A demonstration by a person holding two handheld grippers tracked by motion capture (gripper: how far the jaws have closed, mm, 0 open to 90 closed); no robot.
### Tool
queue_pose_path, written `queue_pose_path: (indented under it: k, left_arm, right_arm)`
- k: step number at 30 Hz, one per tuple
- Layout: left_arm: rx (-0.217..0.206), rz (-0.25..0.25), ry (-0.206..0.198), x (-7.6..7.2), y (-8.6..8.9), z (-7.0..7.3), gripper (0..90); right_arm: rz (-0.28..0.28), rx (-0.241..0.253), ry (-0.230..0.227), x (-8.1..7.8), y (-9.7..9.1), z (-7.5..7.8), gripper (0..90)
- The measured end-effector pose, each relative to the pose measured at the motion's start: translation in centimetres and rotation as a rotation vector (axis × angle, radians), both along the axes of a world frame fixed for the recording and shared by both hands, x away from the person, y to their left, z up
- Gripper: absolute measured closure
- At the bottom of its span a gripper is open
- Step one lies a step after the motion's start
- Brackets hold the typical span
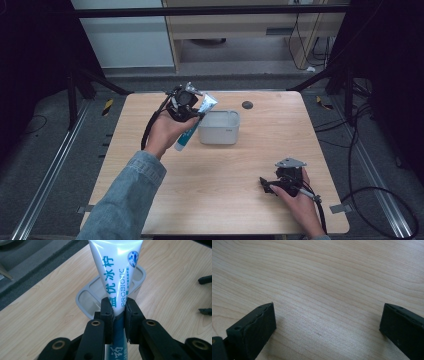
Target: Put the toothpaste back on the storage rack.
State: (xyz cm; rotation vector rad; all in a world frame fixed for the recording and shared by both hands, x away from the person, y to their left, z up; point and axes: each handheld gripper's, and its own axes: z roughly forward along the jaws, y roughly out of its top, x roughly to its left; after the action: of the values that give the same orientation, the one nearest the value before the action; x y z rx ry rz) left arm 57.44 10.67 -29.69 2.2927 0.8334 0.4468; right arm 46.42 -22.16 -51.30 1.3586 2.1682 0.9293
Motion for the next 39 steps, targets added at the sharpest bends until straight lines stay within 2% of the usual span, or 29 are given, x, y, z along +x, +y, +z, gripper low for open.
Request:
queue_pose_path:
  k: [9, 11, 14, 26, 39]
  left_arm:
    - [-0.017, -0.009, -0.022, 0.9, -1.4, 1.1, 78.7]
    - [-0.004, -0.015, -0.026, 1.0, -1.7, 1.3, 78.7]
    - [-0.007, -0.015, -0.034, 1.2, -2.0, 1.6, 78.7]
    - [-0.029, -0.003, -0.047, 1.8, -2.5, 2.3, 78.7]
    - [-0.046, -0.006, -0.078, 2.0, -3.2, 2.9, 78.6]
  right_arm:
    - [0.001, -0.003, -0.001, 0.0, 0.0, 0.0, 0.7]
    - [0.001, -0.003, -0.001, 0.0, 0.0, 0.0, 0.7]
    - [0.001, -0.004, 0.000, 0.0, 0.0, 0.0, 0.7]
    - [0.001, -0.004, 0.000, 0.0, 0.0, 0.0, 0.7]
    - [0.001, -0.003, 0.000, 0.0, 0.0, 0.0, 0.7]
